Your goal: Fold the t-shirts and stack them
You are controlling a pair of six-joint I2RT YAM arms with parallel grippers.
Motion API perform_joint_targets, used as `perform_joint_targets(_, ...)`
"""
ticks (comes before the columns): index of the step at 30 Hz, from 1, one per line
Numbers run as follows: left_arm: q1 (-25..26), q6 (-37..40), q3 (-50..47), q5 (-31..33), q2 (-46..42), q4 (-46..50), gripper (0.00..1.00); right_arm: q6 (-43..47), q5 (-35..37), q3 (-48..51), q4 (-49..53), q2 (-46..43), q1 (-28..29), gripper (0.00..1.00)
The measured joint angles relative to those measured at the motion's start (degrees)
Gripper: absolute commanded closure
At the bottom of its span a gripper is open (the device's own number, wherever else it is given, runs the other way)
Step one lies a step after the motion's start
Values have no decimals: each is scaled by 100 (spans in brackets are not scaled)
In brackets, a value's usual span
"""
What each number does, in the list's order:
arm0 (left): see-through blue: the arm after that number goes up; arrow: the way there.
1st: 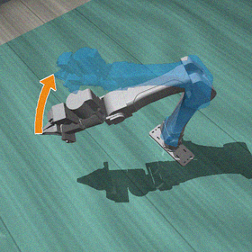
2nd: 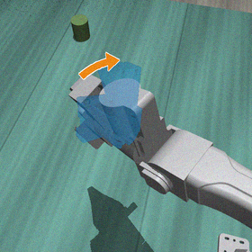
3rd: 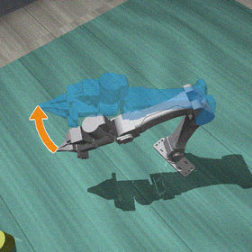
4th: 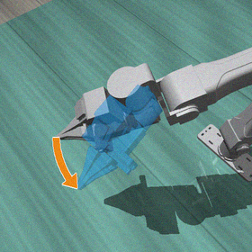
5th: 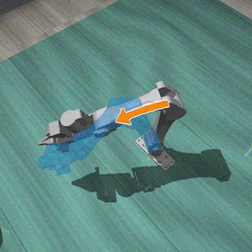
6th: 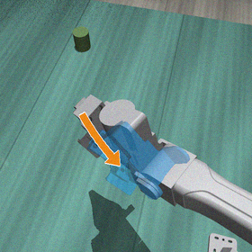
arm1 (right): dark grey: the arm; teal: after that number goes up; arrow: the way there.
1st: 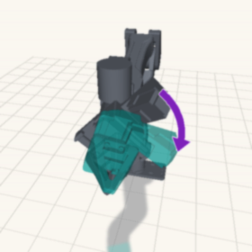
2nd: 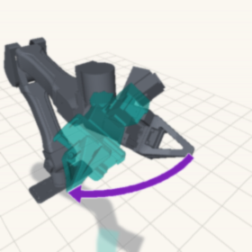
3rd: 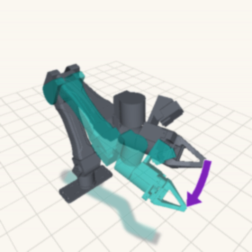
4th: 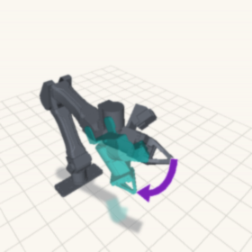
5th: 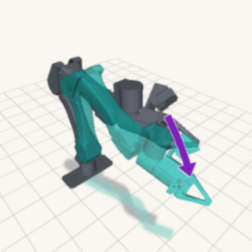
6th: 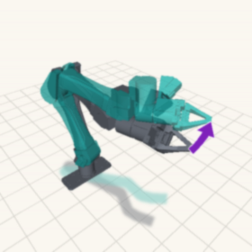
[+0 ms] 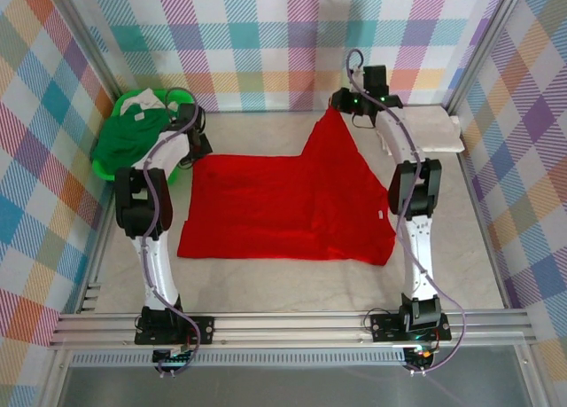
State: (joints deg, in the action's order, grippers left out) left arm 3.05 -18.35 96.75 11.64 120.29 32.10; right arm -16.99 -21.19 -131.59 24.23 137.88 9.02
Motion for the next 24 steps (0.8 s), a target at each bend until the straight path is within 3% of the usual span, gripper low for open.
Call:
perform_joint_targets(4, 2, 138, -675, 2, -448, -299, 100, 127, -2, 2396, -802, -1561, -20, 100)
perform_joint_targets(8, 2, 326, -994, 28, -649, -544, 100, 262, -39, 3720, -1397, -2686, -44, 100)
perform_joint_targets(19, 2, 750, -295, 136, -603, -715, 100, 614, -105, 4063, -1947, -3034, -155, 100)
perform_joint_targets(24, 0, 748, -461, 138, -645, -739, 100, 688, -140, 4671, -2170, -3469, -162, 100)
